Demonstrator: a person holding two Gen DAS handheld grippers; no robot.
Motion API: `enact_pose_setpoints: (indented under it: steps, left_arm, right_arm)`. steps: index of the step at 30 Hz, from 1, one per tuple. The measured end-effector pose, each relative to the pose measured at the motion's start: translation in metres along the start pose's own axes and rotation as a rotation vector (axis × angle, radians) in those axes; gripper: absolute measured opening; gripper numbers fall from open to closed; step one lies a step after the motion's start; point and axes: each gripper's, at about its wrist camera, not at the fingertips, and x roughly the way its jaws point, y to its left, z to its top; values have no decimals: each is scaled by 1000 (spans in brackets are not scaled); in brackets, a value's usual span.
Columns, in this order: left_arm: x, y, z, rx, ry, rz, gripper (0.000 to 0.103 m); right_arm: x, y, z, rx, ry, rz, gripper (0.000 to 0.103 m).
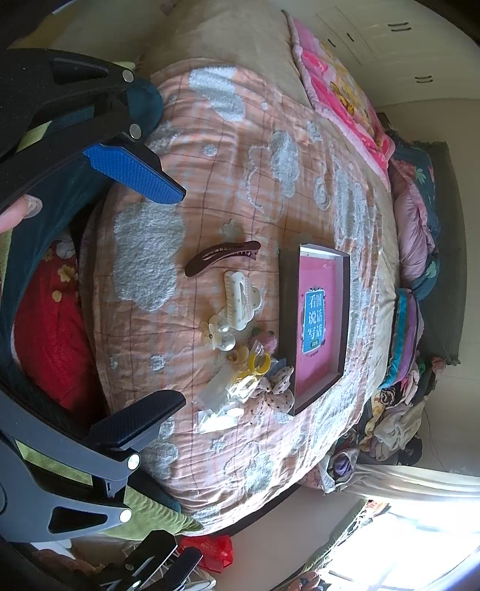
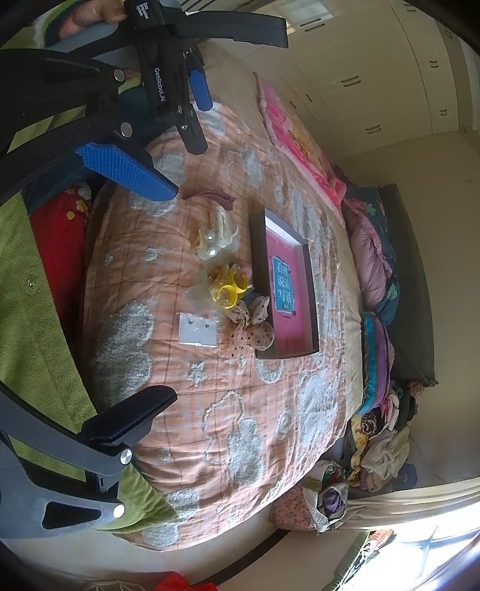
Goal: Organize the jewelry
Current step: 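Approach the dark brown hair claw clip with the left tool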
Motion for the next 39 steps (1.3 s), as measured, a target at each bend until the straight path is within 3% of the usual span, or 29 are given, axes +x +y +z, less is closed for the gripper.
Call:
enact_pose_setpoints:
  steps: [29, 39]
  left_arm:
    - [3, -2, -3, 0, -19, -2, 95]
    - [12, 23, 3, -32, -23, 37, 95]
  right_arm:
    - [-1, 0, 1, -8, -19, 2, 99]
    - [2, -1, 25, -38, -32, 7, 99]
